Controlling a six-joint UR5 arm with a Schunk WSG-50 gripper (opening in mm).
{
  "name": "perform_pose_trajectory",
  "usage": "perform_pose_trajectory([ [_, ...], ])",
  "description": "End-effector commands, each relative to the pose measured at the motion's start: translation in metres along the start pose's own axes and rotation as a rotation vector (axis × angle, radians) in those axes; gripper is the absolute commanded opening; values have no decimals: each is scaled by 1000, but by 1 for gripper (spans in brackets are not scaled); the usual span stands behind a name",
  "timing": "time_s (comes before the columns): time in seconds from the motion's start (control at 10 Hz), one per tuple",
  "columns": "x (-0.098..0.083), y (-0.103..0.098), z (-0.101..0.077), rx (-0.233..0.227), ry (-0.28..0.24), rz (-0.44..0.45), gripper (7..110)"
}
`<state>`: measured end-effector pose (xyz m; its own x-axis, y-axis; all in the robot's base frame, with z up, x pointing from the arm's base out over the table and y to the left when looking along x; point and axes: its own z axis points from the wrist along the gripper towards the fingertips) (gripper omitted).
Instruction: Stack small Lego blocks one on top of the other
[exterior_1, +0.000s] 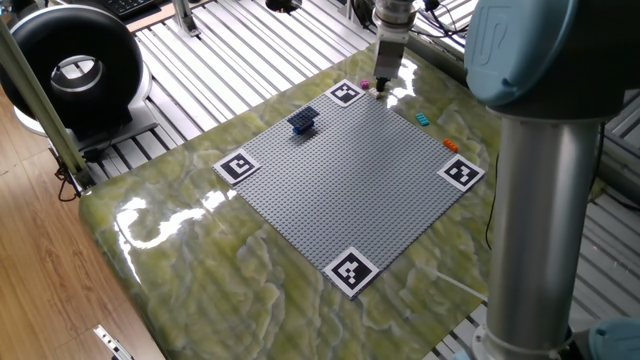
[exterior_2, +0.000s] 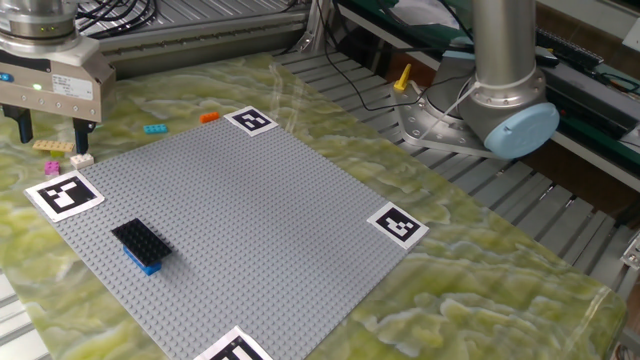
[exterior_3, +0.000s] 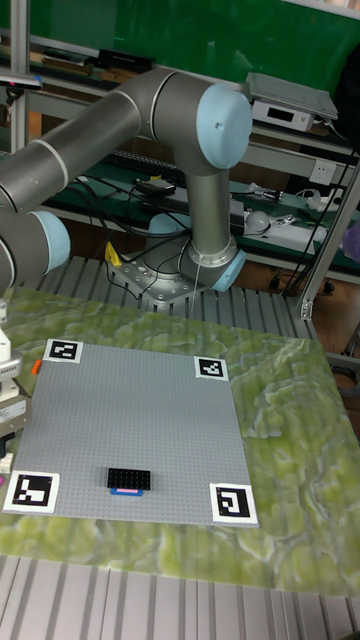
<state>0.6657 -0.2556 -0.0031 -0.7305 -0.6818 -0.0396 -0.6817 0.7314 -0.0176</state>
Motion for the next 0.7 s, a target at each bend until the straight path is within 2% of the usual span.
perform_pose_trajectory([
  [0.0,2,0,-4,-11,-1,-14,66],
  [0.6,-2,1,1,-18,-11,-13,66],
])
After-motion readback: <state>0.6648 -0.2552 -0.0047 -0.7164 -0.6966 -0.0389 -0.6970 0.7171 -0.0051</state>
